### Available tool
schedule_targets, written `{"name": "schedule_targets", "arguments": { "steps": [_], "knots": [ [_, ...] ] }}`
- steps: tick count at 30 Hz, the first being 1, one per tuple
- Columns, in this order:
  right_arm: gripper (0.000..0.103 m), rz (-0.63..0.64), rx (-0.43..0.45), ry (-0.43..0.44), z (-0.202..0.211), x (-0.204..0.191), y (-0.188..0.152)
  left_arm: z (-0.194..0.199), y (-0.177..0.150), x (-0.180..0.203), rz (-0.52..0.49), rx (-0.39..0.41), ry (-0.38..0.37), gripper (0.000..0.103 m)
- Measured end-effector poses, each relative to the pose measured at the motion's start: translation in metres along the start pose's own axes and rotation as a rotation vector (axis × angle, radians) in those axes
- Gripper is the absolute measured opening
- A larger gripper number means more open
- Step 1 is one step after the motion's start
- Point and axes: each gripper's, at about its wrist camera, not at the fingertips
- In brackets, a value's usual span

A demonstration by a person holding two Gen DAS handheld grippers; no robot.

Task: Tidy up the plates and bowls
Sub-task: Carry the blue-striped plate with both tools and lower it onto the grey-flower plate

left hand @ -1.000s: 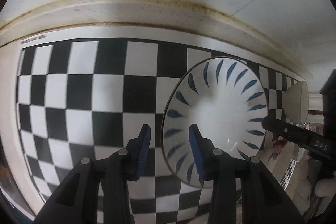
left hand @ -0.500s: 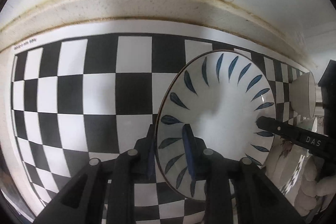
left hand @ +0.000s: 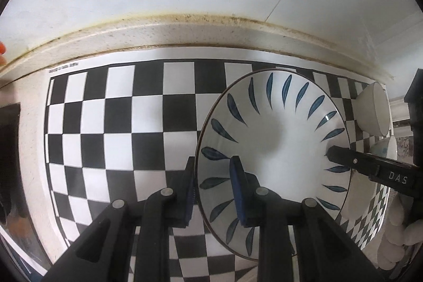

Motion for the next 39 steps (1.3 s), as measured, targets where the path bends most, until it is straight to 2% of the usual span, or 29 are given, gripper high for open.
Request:
{"name": "schedule_targets", "arguments": {
  "steps": [9, 15, 22, 29, 39],
  "knots": [
    [0.015, 0.038, 0.050, 0.038, 0.043, -0.009, -0.025, 0.049, -0.021, 0.008, -0.024, 0.064, 0.000, 0.022],
    [0.014, 0.056, 0.065, 0.058, 0.071, -0.011, -0.048, 0.076, -0.044, 0.013, -0.023, 0.076, -0.005, 0.022],
    [0.014, 0.066, 0.074, 0.076, 0.092, -0.009, -0.090, 0.099, -0.074, 0.021, -0.033, 0.080, -0.005, 0.022],
    [0.014, 0.044, 0.051, 0.097, 0.101, 0.011, -0.136, 0.109, -0.107, 0.030, -0.041, 0.063, -0.002, 0.022],
    [0.014, 0.014, 0.005, 0.087, 0.087, 0.042, -0.192, 0.092, -0.156, 0.043, -0.062, -0.007, 0.001, 0.022]
  ]
}}
Point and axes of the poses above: each gripper's, at about its wrist camera, not at the fingertips, and z roughly against the way its jaws point, x to its right, y to its top, and after that the axes turned 13 degrees about x, right-handed
